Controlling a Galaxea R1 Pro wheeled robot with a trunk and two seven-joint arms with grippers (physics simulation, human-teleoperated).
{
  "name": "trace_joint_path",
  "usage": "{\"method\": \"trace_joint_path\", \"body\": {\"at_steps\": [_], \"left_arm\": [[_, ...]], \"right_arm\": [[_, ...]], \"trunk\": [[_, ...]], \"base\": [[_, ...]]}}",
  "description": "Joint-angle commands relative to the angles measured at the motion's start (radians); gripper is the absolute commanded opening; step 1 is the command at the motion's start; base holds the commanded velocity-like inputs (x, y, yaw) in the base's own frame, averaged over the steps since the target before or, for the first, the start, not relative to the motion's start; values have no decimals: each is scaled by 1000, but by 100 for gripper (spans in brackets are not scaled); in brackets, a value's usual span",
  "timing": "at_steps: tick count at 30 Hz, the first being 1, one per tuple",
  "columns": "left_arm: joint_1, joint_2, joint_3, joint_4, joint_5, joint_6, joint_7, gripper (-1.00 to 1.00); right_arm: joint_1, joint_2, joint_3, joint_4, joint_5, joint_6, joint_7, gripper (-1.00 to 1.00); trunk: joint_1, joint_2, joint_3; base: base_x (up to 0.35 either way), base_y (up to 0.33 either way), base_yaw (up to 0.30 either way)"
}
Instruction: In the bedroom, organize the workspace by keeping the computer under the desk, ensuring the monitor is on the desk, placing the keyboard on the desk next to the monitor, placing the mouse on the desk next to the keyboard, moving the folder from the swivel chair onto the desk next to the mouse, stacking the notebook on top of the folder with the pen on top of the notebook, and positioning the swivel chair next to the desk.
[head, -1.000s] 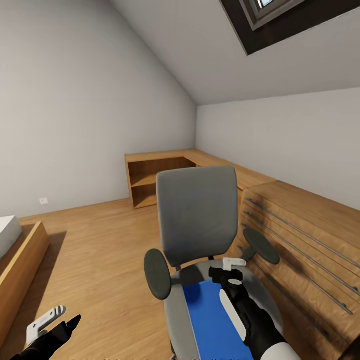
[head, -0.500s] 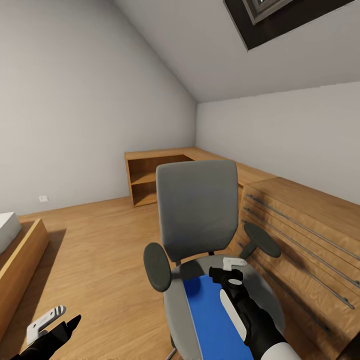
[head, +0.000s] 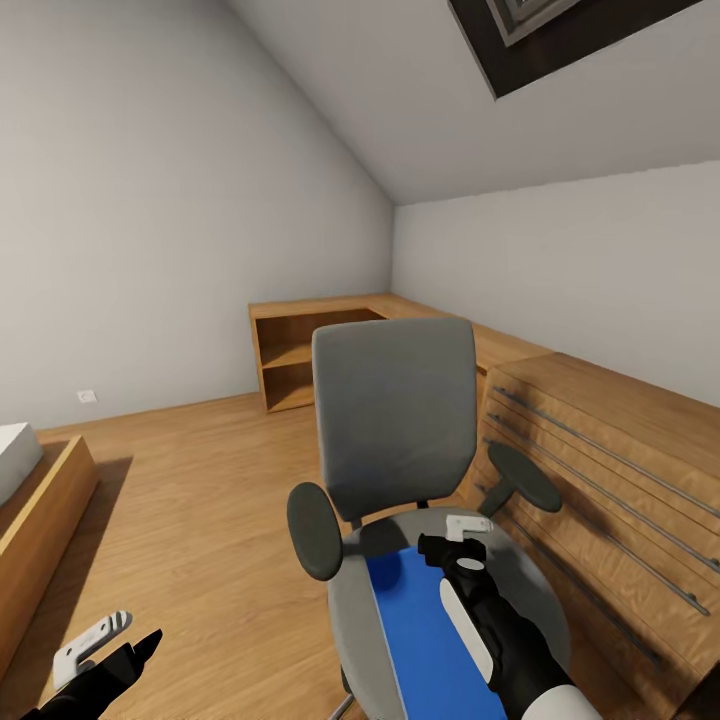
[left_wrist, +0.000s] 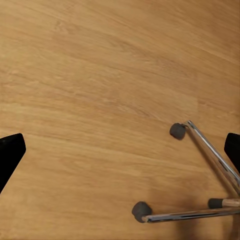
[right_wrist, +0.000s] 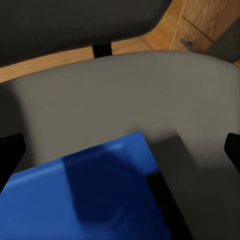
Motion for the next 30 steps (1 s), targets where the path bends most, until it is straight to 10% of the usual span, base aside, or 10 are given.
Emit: {"method": "trace_joint_path", "body": {"at_steps": [1, 30], "left_arm": [[0, 0, 0, -2, 11, 4, 8, 100], [0, 0, -3, -2, 11, 1, 6, 100]], "right_arm": [[-1, -1, 3, -1, -9, 3, -9, 100], [-1, 2, 4, -3, -8, 3, -12, 100]], "trunk": [[0, 0, -1], [0, 0, -1]], "base": [[0, 0, 0], [38, 0, 0]]}}
